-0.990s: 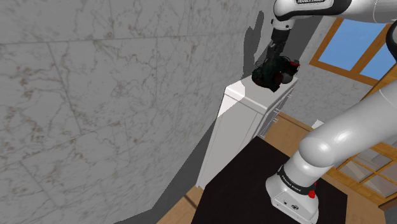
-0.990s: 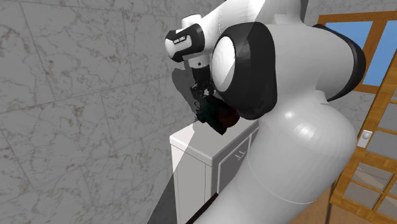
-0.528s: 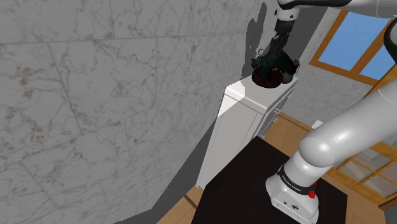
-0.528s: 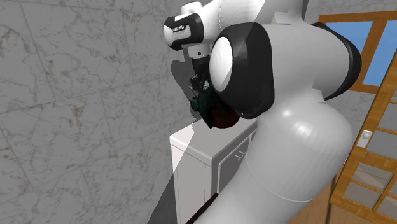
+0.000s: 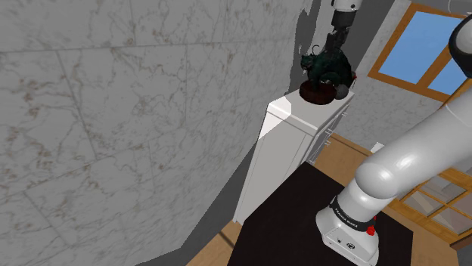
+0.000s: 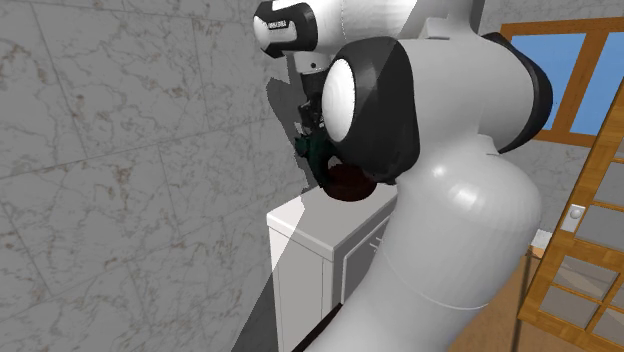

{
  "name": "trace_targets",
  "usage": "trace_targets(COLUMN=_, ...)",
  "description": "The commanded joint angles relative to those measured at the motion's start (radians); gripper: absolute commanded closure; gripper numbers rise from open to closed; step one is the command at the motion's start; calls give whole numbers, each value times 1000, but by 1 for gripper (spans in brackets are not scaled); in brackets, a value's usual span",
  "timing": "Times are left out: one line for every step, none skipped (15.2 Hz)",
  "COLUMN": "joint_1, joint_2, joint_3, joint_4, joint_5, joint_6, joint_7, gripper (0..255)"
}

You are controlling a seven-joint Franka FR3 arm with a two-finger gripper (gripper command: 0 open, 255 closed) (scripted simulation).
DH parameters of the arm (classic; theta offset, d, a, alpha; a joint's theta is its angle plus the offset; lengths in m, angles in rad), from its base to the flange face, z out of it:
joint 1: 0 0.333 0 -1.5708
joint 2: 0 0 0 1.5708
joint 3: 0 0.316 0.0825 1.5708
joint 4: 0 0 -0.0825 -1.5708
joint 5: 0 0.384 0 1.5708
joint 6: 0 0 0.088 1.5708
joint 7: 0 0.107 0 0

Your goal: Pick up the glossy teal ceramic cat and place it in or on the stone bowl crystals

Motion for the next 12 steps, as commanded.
trace_targets(joint_1=1, joint_2=9, joint_3=1, joint_4=38, joint_5=2, joint_6=-28, joint_7=-6, gripper=255)
trace_targets(joint_1=1, joint_2=14, joint_3=1, joint_4=58, joint_5=3, joint_6=-42, joint_7=-10, gripper=255)
trace_targets(joint_1=1, joint_2=16, joint_3=1, joint_4=65, joint_5=4, joint_6=-47, joint_7=-12, gripper=255)
trace_targets(joint_1=-7, joint_2=42, joint_3=-16, joint_4=98, joint_5=9, joint_6=-48, joint_7=-39, gripper=255)
trace_targets(joint_1=-16, joint_2=70, joint_3=-34, joint_4=133, joint_5=15, joint_6=-50, joint_7=-67, gripper=255)
trace_targets(joint_1=-25, joint_2=99, joint_3=-51, joint_4=169, joint_5=23, joint_6=-52, joint_7=-95, gripper=255)
trace_targets(joint_1=-36, joint_2=130, joint_3=-68, joint_4=208, joint_5=32, joint_6=-56, joint_7=-124, gripper=255)
trace_targets(joint_1=-47, joint_2=162, joint_3=-85, joint_4=249, joint_5=44, joint_6=-60, joint_7=-153, gripper=255)
trace_targets(joint_1=-60, joint_2=197, joint_3=-101, joint_4=292, joint_5=57, joint_6=-66, joint_7=-182, gripper=255)
trace_targets(joint_1=-74, joint_2=233, joint_3=-118, joint_4=339, joint_5=73, joint_6=-73, joint_7=-213, gripper=255)
trace_targets(joint_1=-91, joint_2=272, joint_3=-133, joint_4=389, joint_5=91, joint_6=-81, joint_7=-243, gripper=255)
trace_targets(joint_1=-109, joint_2=314, joint_3=-149, joint_4=443, joint_5=111, joint_6=-92, joint_7=-274, gripper=255)
